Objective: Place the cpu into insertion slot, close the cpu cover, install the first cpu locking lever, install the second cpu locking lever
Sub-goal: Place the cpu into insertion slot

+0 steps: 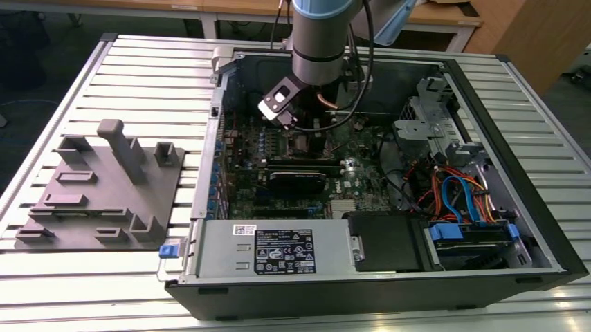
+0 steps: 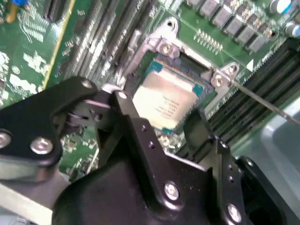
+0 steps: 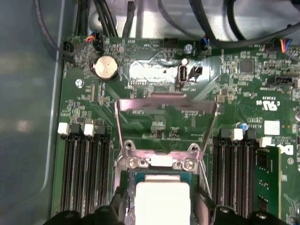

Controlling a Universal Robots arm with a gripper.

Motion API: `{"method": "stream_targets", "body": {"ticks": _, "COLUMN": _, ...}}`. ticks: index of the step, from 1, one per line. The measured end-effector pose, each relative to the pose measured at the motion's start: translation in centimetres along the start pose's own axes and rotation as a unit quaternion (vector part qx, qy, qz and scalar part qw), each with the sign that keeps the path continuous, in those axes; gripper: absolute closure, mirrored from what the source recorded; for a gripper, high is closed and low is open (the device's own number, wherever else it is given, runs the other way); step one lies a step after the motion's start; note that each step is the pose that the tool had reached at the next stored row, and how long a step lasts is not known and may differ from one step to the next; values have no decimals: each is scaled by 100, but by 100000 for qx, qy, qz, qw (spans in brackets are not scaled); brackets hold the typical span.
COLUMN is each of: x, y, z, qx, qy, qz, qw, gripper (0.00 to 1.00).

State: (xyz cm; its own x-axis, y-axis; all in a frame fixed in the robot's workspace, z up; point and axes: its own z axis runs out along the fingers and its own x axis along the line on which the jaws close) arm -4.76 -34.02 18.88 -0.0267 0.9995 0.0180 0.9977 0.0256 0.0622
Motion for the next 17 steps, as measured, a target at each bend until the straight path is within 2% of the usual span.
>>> {"method": "stream_targets", "body": {"ticks": 1, "x": -2, "y": -1, "z": -3, "qx": 20, "qy": -39, "qz": -3, "qw": 100000, "gripper": 32}}
{"method": "stream_targets", "body": {"ticks": 9, "x": 4, "y": 0, "z": -24, "qx": 29, "qy": -50, "qz": 4, "qw": 100000, "gripper": 32}}
{"method": "stream_targets", "body": {"ticks": 13, "x": 20, "y": 1, "z": -24, "qx": 23, "qy": 306, "qz": 17, "qw": 100000, "gripper": 32}}
{"method": "stream_targets", "body": {"ticks": 17, "x": 29, "y": 1, "z": -21, "qx": 17, "qy": 383, "qz": 23, "qw": 99999, "gripper": 32}}
